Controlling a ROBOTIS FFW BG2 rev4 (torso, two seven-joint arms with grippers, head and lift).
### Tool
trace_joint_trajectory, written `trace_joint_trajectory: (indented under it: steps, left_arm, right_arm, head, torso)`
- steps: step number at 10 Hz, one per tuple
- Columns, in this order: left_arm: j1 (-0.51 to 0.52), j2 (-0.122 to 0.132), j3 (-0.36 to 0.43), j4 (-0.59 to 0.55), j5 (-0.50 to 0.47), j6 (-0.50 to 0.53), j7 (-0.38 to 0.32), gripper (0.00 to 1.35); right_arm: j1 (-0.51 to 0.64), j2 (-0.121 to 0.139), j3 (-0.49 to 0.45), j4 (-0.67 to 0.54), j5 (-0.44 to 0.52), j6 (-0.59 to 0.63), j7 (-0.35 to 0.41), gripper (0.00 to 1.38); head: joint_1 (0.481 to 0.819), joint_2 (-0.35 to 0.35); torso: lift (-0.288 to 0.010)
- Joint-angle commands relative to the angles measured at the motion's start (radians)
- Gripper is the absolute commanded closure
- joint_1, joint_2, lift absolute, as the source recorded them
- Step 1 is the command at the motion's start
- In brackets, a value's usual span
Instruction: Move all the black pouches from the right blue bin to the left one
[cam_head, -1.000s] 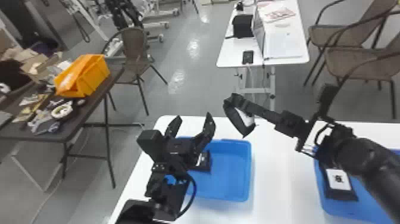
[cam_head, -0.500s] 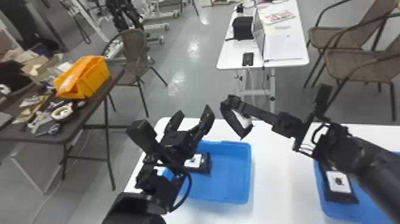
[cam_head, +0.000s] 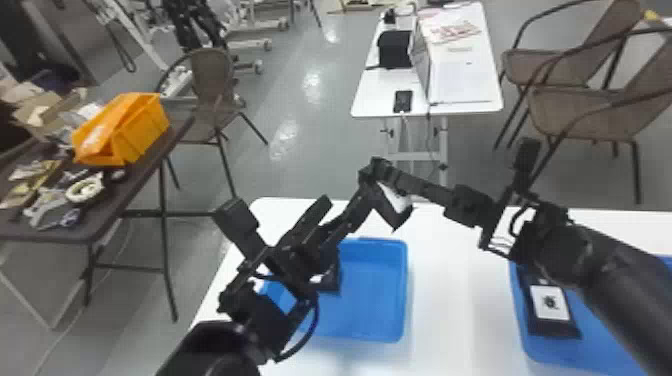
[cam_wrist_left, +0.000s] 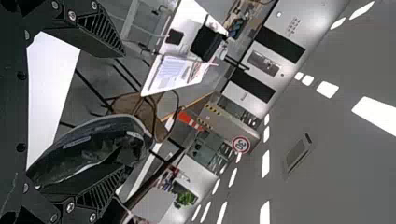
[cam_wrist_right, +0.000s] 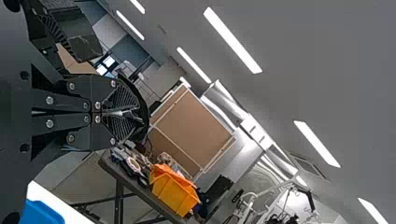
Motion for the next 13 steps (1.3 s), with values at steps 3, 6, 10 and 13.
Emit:
trace_joint_trajectory:
  steps: [3, 6, 10, 13]
  left_arm:
    - [-0.033, -0.005, 0.001, 0.012, 0.054, 0.118, -0.059, 0.18]
    - [-0.053, -0.005, 0.001, 0.033, 0.076, 0.16, -0.092, 0.18]
    - [-0.084, -0.005, -0.007, 0.073, 0.079, 0.184, -0.148, 0.25]
    - [-0.082, -0.005, -0.002, 0.052, 0.047, 0.229, -0.11, 1.22]
  right_arm:
    - [-0.019, 0.002, 0.0, 0.013, 0.003, -0.013, 0.007, 1.27]
    - [-0.027, 0.011, 0.0, 0.032, 0.019, -0.016, 0.011, 1.27]
    - [-0.033, 0.015, 0.002, 0.032, 0.035, -0.014, 0.016, 1.27]
    - [-0.03, 0.015, 0.002, 0.033, 0.032, -0.022, 0.018, 1.27]
  head:
    - [0.688, 0.217]
    - [0.692, 0.2]
    - [0.695, 0.189]
    - [0.695, 0.189]
  torso:
    - [0.01]
    - [0.01]
    - [0.01]
    - [0.01]
